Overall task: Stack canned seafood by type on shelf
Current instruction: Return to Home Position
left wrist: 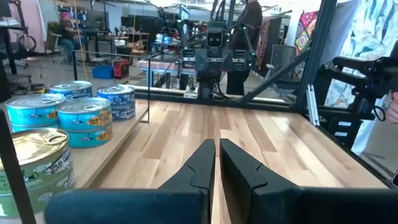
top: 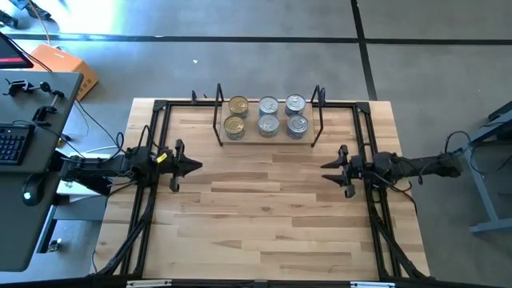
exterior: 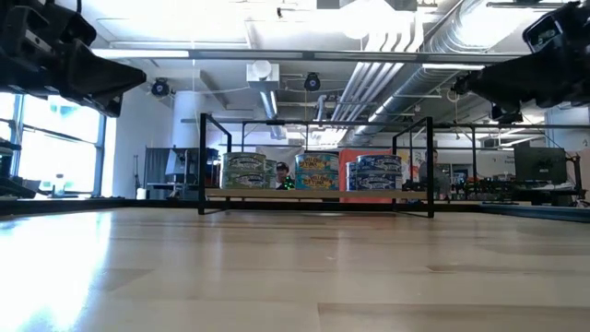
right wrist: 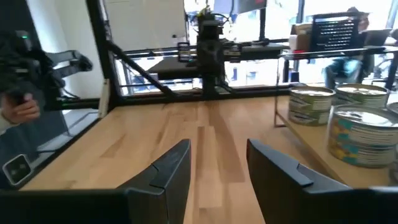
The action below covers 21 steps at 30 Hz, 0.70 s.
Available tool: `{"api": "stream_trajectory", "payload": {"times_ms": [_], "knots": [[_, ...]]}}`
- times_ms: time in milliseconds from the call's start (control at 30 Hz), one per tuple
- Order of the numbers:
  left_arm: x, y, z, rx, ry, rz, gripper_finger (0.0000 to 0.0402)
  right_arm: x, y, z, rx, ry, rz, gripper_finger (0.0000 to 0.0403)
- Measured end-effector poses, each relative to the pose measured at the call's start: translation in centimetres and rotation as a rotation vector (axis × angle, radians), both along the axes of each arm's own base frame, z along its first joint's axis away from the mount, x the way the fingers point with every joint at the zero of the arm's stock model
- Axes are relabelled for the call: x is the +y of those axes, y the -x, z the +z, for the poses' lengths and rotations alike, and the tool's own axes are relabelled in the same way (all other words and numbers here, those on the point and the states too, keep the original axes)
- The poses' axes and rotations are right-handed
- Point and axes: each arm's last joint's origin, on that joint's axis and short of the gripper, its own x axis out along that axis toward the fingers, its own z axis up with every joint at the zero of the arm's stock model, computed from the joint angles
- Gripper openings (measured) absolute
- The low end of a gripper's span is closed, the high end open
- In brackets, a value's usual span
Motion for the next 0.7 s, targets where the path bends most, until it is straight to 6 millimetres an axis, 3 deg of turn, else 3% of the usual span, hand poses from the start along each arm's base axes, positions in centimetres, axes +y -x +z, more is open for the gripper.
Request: {"api": "stream_trajectory", "payload": {"times_ms": [333,533,700], "knots": [[0.0,0.0,0.0,0.007,-0.057,0.003,0.0014,-1.3,-0.1,-0.1,0.015,0.059,-0.030,0.0147],[0.0,0.0,0.0,0.008,-0.083,0.003,0.0014,-1.4,-0.3,-0.4,0.053,-0.113,-0.060,0.0147],[0.0,0.0,0.0,0.009,-0.083,0.003,0.0014,-1.4,-0.3,-0.5,0.059,-0.118,-0.061,0.0147]]}}
